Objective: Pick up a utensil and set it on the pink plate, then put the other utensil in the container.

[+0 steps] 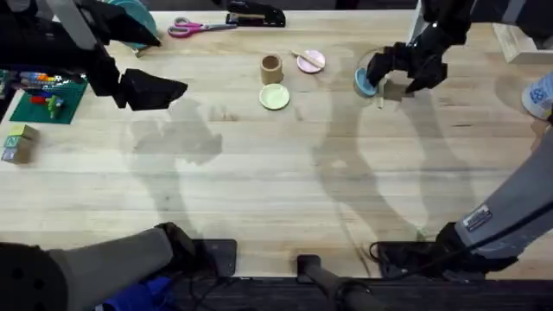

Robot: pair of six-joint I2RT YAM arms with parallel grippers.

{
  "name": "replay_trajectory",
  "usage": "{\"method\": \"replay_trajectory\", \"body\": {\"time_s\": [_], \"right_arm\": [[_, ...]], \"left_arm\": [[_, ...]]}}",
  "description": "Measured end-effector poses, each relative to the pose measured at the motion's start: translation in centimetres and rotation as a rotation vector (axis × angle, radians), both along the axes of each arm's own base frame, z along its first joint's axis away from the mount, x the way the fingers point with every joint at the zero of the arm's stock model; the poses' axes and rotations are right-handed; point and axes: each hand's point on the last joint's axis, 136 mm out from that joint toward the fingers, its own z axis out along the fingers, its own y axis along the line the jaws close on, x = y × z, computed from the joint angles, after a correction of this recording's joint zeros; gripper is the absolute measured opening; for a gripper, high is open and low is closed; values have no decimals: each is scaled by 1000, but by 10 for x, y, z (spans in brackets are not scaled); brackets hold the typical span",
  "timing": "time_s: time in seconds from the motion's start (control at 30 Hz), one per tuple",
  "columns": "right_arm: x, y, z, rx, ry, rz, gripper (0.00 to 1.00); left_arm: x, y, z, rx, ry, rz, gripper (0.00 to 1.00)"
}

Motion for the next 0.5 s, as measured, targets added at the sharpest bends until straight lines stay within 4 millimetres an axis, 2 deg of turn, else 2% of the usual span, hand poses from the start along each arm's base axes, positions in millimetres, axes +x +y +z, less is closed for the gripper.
{"method": "replay_trajectory", "body": {"time_s": [0.2, 0.3, 0.37, 0.5], "right_arm": [[4, 7, -2, 11, 0, 14, 692], [5, 12, -2, 21, -3, 21, 534], [6, 15, -1, 25, -4, 25, 463], [5, 18, -2, 34, -2, 28, 398]], "left_arm": [[0, 0, 0, 0, 0, 0, 994], [0, 0, 0, 0, 0, 0, 994], [0, 0, 0, 0, 0, 0, 994], [0, 0, 0, 0, 0, 0, 994]]}}
